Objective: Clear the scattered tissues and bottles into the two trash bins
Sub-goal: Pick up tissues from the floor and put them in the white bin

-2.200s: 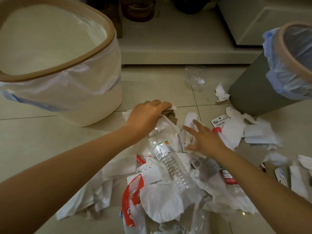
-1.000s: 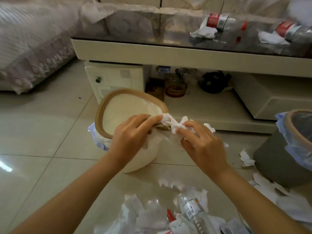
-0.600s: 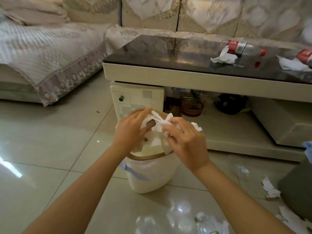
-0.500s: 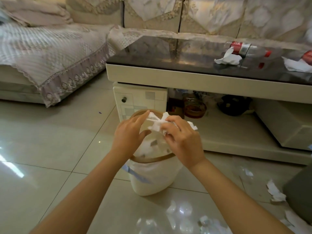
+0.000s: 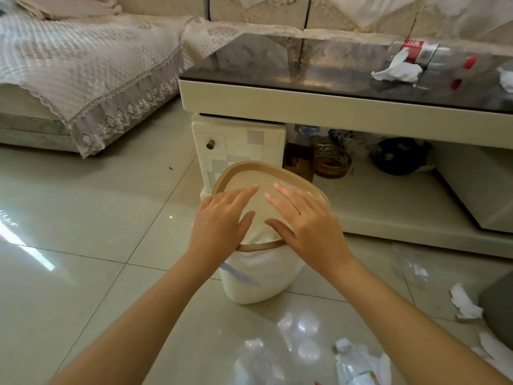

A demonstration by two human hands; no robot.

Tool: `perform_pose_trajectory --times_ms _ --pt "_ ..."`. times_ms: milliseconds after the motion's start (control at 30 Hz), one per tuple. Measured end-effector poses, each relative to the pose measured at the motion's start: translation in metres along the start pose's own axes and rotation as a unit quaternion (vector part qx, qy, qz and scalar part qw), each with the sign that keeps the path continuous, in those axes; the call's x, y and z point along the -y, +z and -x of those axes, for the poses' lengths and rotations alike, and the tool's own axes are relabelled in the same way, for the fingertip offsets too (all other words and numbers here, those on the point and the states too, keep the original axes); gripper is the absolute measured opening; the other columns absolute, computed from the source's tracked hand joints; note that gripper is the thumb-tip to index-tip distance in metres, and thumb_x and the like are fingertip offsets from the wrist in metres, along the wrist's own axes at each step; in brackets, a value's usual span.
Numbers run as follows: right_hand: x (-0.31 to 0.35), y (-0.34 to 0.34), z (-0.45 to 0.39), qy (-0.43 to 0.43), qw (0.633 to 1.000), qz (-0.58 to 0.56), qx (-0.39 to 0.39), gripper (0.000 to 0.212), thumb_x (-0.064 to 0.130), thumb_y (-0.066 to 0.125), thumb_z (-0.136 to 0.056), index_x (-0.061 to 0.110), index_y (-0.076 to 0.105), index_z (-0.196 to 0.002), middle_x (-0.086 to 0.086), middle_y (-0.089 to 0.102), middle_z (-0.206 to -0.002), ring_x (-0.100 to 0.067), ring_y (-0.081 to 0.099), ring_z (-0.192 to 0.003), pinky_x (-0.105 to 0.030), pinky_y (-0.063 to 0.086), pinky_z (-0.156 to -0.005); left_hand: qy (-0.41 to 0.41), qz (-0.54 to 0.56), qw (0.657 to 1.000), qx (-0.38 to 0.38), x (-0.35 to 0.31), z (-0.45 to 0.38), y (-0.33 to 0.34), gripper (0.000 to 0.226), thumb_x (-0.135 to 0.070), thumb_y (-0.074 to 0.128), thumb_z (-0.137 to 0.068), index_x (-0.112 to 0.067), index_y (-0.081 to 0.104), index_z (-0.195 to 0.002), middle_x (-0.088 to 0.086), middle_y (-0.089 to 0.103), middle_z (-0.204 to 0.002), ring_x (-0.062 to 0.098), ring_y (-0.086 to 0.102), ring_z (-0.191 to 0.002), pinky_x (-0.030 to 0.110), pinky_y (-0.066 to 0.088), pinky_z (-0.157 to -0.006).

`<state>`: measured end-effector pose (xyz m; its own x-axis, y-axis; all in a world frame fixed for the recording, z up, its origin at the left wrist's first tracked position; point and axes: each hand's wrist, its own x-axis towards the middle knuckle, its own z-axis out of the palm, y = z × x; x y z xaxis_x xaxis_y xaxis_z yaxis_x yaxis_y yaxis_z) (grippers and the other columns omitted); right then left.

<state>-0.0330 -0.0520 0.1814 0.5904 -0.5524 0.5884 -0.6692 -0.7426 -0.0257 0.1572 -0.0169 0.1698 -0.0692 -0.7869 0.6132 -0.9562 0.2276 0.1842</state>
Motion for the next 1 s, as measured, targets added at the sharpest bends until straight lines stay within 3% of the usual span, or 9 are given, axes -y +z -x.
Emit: perform_pose_trajectory --times_ms 100,200,300,533,667,733,867,1000 --pt "-0.002 -0.021 0.036 0.004 1.0 0.018 0.002 0.048 0.041 0.05 -0.096 0.016 0.048 -0.137 -0.009 0.05 -0.14 -0.025 0.048 -0.127 -0.038 0.042 -0.103 0.051 0.025 0.998 -0.019 -0.028 0.013 0.002 0.038 -0.027 0.064 -0.088 -0.018 0.061 -0.125 -0.001 0.068 -0.113 0.019 0.065 -0.101 0.035 0.048 -0.085" --pt "-0.008 -0.034 0.087 0.009 0.998 0.036 0.055 0.054 0.041 0.052 -0.095 0.016 0.041 -0.141 -0.011 0.047 -0.142 -0.026 0.047 -0.129 -0.043 0.042 -0.103 0.112 0.057 0.992 -0.022 -0.056 0.038 0.01 0.033 -0.025 0.062 -0.09 -0.015 0.064 -0.122 0.001 0.068 -0.116 0.02 0.063 -0.106 0.039 0.05 -0.086" --pt "-0.011 -0.042 0.14 0.011 0.992 0.067 0.108 0.055 0.041 0.053 -0.094 0.015 0.039 -0.141 -0.013 0.048 -0.141 -0.028 0.05 -0.125 -0.044 0.044 -0.099 0.181 0.037 0.983 0.009 -0.076 0.067 0.026 0.031 -0.027 0.059 -0.091 -0.018 0.065 -0.121 0.0 0.064 -0.123 0.022 0.058 -0.117 0.045 0.04 -0.101" --pt "-0.01 -0.049 0.237 0.056 0.974 0.08 0.207 0.05 0.042 0.052 -0.092 0.012 0.051 -0.134 -0.013 0.048 -0.141 -0.031 0.052 -0.121 -0.046 0.046 -0.095 0.229 0.021 0.952 0.201 -0.101 0.115 0.066 0.055 -0.03 0.078 -0.072 -0.021 0.06 -0.124 -0.002 0.065 -0.12 0.02 0.062 -0.107 0.037 0.048 -0.086" --pt "-0.004 -0.045 0.269 0.068 0.963 0.067 0.251 0.05 0.04 0.049 -0.09 0.014 0.053 -0.133 -0.014 0.048 -0.141 -0.031 0.053 -0.12 -0.047 0.047 -0.094 0.235 0.047 0.927 0.288 -0.105 0.138 0.086 0.063 -0.031 0.08 -0.072 -0.022 0.056 -0.13 -0.002 0.063 -0.123 0.022 0.062 -0.107 0.035 0.05 -0.08" --pt "0.001 -0.041 0.285 0.07 0.958 0.067 0.271 0.05 0.041 0.047 -0.091 0.013 0.053 -0.133 -0.015 0.048 -0.141 -0.032 0.053 -0.12 -0.048 0.047 -0.094 0.235 0.061 0.905 0.348 -0.108 0.148 0.091 0.067 -0.037 0.075 -0.078 -0.024 0.048 -0.137 -0.001 0.057 -0.132 0.024 0.058 -0.115 0.038 0.048 -0.083" --pt "0.008 -0.027 0.317 0.109 0.93 0.065 0.345 0.063 0.038 0.073 -0.077 0.014 0.051 -0.131 -0.017 0.045 -0.142 -0.038 0.054 -0.117 -0.053 0.049 -0.088 0.221 0.019 0.842 0.491 -0.112 0.168 0.099 0.081 -0.06 0.053 -0.086 -0.031 0.014 -0.151 -0.002 0.026 -0.154 0.023 0.033 -0.137 0.04 0.037 -0.1" --pt "0.008 -0.02 0.333 0.171 0.894 0.043 0.413 0.076 0.034 0.081 -0.064 0.018 0.047 -0.13 -0.018 0.042 -0.143 -0.038 0.06 -0.104 -0.045 0.056 -0.062 0.23 0.01 0.819 0.525 -0.121 0.178 0.106 0.086 -0.064 0.049 -0.085 -0.031 0.006 -0.151 -0.002 0.019 -0.157 0.023 0.029 -0.139 0.04 0.038 -0.102"
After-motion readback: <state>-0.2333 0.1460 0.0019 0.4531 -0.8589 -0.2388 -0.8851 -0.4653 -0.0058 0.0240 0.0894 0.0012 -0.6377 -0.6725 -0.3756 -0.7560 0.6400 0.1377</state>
